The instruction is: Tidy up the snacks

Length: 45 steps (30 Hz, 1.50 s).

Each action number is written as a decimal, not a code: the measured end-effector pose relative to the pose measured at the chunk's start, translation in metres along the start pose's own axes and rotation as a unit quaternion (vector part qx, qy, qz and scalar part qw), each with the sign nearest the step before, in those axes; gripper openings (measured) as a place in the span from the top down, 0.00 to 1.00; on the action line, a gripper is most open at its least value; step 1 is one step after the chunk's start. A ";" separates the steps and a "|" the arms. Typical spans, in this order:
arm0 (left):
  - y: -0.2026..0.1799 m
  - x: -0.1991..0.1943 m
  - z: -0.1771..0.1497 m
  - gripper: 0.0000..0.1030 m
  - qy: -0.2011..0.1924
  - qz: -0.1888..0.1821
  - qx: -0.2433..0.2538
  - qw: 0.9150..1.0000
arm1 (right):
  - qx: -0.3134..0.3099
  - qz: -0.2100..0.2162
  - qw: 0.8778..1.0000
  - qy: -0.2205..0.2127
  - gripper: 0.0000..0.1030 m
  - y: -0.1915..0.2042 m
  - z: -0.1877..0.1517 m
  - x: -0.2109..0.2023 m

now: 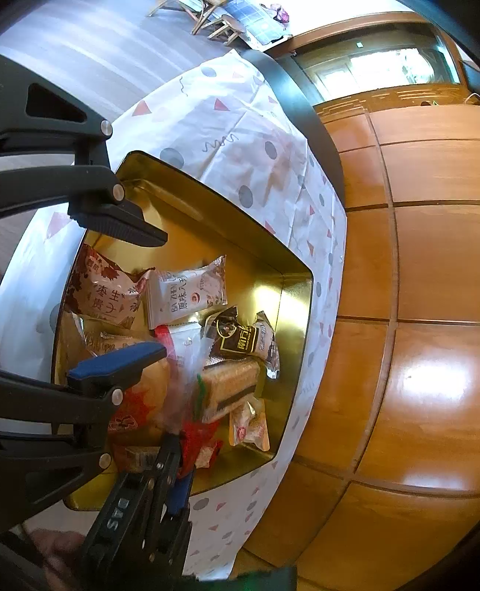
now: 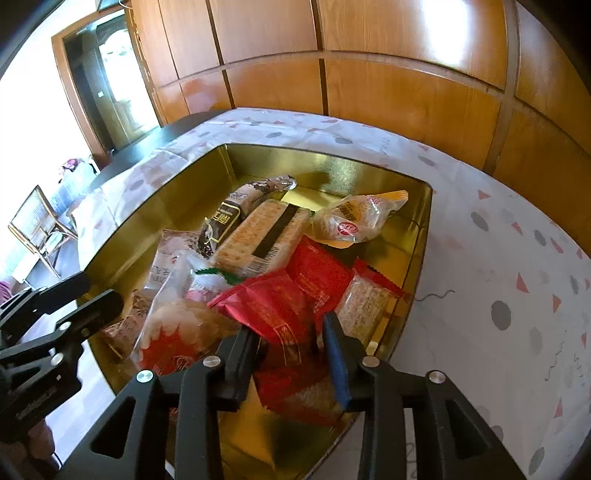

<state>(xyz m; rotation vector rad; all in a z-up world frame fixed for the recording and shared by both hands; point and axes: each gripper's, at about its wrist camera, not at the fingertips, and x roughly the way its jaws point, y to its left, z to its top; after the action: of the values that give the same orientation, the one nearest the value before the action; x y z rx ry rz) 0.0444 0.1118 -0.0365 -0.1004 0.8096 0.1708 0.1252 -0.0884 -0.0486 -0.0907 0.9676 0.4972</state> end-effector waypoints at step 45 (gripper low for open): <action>-0.012 -0.020 0.000 0.47 -0.022 0.005 0.011 1.000 | 0.023 -0.034 0.998 -0.042 0.74 0.011 -0.026 -0.041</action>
<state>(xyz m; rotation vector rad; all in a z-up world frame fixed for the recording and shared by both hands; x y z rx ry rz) 0.0332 0.0973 -0.0213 -0.0721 0.7684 0.1731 0.0812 -0.1012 -0.0286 -0.0609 0.8891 0.4137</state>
